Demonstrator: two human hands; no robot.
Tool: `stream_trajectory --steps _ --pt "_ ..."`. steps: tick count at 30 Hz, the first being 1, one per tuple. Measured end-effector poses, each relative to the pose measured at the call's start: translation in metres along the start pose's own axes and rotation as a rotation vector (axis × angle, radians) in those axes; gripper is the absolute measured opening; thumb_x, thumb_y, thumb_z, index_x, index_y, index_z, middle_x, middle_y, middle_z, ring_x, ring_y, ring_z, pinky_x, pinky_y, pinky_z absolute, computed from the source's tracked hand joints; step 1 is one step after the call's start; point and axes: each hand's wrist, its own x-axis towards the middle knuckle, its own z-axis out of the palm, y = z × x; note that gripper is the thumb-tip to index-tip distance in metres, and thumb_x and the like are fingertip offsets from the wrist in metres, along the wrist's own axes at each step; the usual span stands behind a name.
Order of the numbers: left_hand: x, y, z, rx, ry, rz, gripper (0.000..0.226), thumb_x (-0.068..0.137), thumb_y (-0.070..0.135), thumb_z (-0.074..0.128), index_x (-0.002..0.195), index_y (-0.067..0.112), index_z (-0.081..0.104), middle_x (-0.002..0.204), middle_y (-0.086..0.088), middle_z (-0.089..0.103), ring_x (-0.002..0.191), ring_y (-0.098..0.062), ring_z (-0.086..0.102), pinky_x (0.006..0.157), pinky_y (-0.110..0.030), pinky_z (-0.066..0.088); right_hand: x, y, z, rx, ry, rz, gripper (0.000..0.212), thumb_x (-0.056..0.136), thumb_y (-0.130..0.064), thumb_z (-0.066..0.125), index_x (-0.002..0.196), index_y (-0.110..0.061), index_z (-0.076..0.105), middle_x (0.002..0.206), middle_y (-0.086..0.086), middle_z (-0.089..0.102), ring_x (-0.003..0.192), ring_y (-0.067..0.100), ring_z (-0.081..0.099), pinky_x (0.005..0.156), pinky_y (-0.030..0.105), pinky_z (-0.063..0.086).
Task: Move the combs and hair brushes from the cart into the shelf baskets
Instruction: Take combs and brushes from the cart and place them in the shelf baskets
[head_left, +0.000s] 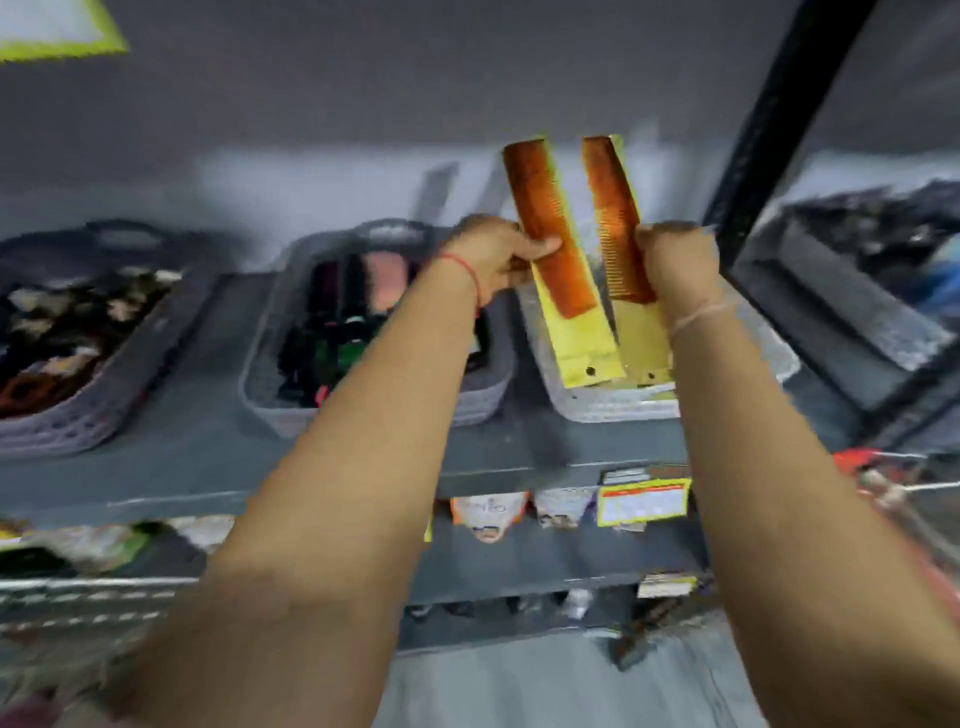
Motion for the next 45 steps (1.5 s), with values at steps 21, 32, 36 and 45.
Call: stream_trajectory --steps 21,32,36,45 --pt "0.051 -0.050 0.054 1.034 0.453 0.221 0.038 0.095 0.032 0.048 0.106 0.000 0.064 0.117 -0.021 0.066 0.111 -0.033 0.060 0.091 -0.034 0.048 0.026 0.046 0.035 -0.116 -0.199 0.071 0.035 0.088 -0.030 0.053 0.109 -0.004 0.064 0.119 0.018 0.066 0.112 0.031 0.060 0.095 0.033 0.046" --pt "-0.152 -0.049 -0.193 0.360 0.837 0.147 0.052 0.099 0.039 0.038 0.050 0.020 0.044 0.034 0.004 0.050 0.035 -0.003 0.046 0.040 -0.017 0.036 -0.192 -0.189 0.173 0.794 -0.532 -0.223 0.006 0.089 -0.013 0.056 0.086 -0.016 0.060 0.077 0.000 0.063 0.068 0.010 0.055 0.060 0.013 0.040" --pt "-0.264 -0.139 -0.276 0.215 1.262 0.005 0.056 0.096 0.035 0.046 0.041 0.022 0.048 0.028 0.012 0.053 0.029 0.007 0.047 0.046 -0.016 0.040 -0.316 -0.213 0.243 0.724 -1.139 -0.182 0.035 0.090 -0.008 0.055 0.061 -0.025 0.046 0.057 -0.002 0.052 0.032 -0.005 0.048 0.036 0.011 0.038" --pt "-0.376 -0.374 -0.334 0.186 0.986 -1.138 0.044 0.096 0.028 0.047 0.127 -0.002 0.053 0.133 -0.023 0.056 0.124 -0.033 0.052 0.101 -0.034 0.042 -0.470 -0.108 0.364 -0.149 -1.618 0.057 0.025 0.093 -0.028 0.052 0.096 -0.007 0.064 0.082 0.006 0.053 0.071 0.016 0.052 0.050 0.019 0.035"
